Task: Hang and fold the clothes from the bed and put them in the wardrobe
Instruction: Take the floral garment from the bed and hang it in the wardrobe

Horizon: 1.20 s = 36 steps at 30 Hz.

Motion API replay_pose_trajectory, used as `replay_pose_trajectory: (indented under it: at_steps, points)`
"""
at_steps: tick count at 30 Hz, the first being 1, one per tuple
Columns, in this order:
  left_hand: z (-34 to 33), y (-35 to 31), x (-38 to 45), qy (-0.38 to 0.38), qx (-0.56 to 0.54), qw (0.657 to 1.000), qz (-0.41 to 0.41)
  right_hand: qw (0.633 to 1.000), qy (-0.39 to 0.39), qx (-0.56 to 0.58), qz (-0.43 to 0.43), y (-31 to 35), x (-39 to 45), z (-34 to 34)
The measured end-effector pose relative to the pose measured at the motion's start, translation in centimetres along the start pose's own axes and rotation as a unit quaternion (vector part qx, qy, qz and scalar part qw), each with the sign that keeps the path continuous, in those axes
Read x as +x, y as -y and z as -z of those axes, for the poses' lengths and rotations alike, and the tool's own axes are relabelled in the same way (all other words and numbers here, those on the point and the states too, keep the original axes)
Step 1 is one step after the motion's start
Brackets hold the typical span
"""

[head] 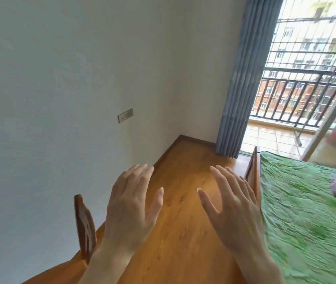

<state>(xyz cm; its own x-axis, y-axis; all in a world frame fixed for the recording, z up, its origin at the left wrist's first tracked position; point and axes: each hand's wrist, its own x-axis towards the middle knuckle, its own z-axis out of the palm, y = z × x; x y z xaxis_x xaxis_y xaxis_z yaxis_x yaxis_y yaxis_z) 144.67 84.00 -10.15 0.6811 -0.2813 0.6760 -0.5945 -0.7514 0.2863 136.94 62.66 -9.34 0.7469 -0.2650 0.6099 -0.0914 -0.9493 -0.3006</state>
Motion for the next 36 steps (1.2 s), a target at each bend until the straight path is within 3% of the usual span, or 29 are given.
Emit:
replay_pose_trajectory:
  at_steps: [7,17,28,36]
  points:
    - [-12.7,-3.1,12.8,0.051,-0.049,0.996,-0.063,0.997,-0.028,-0.025,-0.071,-9.5,9.1,-3.4]
    - [-26.9,-6.0,26.6,0.069,-0.099,0.988,-0.1,0.991,-0.024,-0.084,-0.097,-21.3,20.7,-8.7]
    - [-41.8,-5.7,39.2,0.093,-0.134,0.978,-0.13,0.986,-0.014,-0.122,-0.116,-30.4,32.8,-17.0]
    - [-54.5,-4.2,53.0,0.094,-0.152,0.972,-0.154,0.979,-0.037,-0.164,-0.117,-37.9,47.8,-24.2]
